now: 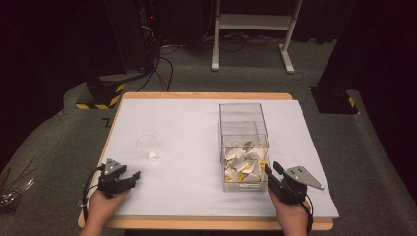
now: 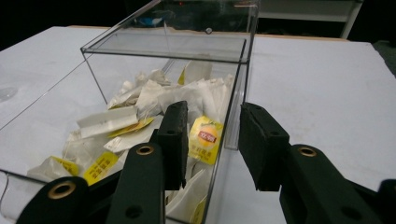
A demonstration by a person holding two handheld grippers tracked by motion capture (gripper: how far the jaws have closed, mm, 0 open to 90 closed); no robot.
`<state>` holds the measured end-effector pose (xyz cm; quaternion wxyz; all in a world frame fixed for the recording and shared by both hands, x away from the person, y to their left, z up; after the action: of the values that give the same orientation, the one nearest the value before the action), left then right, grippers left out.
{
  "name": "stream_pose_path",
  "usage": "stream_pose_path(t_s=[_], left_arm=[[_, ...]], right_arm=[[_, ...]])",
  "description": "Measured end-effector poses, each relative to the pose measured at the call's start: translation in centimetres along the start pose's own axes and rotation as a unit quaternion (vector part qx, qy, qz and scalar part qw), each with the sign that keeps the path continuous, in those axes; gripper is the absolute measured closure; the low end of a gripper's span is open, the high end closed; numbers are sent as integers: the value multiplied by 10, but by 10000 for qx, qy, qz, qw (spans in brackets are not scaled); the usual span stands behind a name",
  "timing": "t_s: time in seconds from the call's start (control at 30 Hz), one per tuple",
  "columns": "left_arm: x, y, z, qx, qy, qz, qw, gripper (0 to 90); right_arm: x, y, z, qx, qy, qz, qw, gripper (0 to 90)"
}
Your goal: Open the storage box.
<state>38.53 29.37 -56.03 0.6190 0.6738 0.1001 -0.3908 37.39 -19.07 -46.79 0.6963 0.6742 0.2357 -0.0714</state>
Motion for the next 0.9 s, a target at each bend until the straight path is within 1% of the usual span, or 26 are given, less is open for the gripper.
stream_pose_path(t_s=[0.1, 0.17, 0.37, 0.57, 0.67, 0.73, 0.83, 0.9], left_arm=[[0, 0, 0, 2, 15, 4, 10000, 373], [0, 0, 0, -1, 24, 10, 10000, 373], [0, 0, 0, -41, 56, 20, 10000, 389], [0, 0, 0, -54, 85, 44, 9999, 393], [0, 0, 0, -49, 93, 40, 9999, 394], [-1, 0, 0, -27, 113, 38, 9999, 393], [-1, 0, 0, -7, 132, 41, 9999, 394], [-1, 0, 0, -37, 111, 44, 9999, 395]], right_arm=[[0, 5, 5, 9, 26, 57, 10000, 621], [1, 7, 8, -17, 1, 82, 10000, 615], [6, 7, 24, 16, -93, 70, 9999, 590], [15, -1, 41, 86, -148, 39, 9998, 581], [19, -7, 46, 21, -156, 5, 9999, 579], [21, -10, 50, -85, -198, -42, 9998, 579], [24, -13, 58, -12, -191, -82, 9998, 578], [26, -18, 62, -17, -213, -155, 9997, 572]])
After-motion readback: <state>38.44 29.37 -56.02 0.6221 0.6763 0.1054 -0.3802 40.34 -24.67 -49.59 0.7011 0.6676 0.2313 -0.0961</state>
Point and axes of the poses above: each handheld gripper's, and its own axes: x roughly forward along the jaws, y roughly out of its top, z roughly to its right, the point moved 8 cm from there along x, roughly forward along the jaws, and after that the axes turned 6 degrees about -y, right-handed, at the moved point
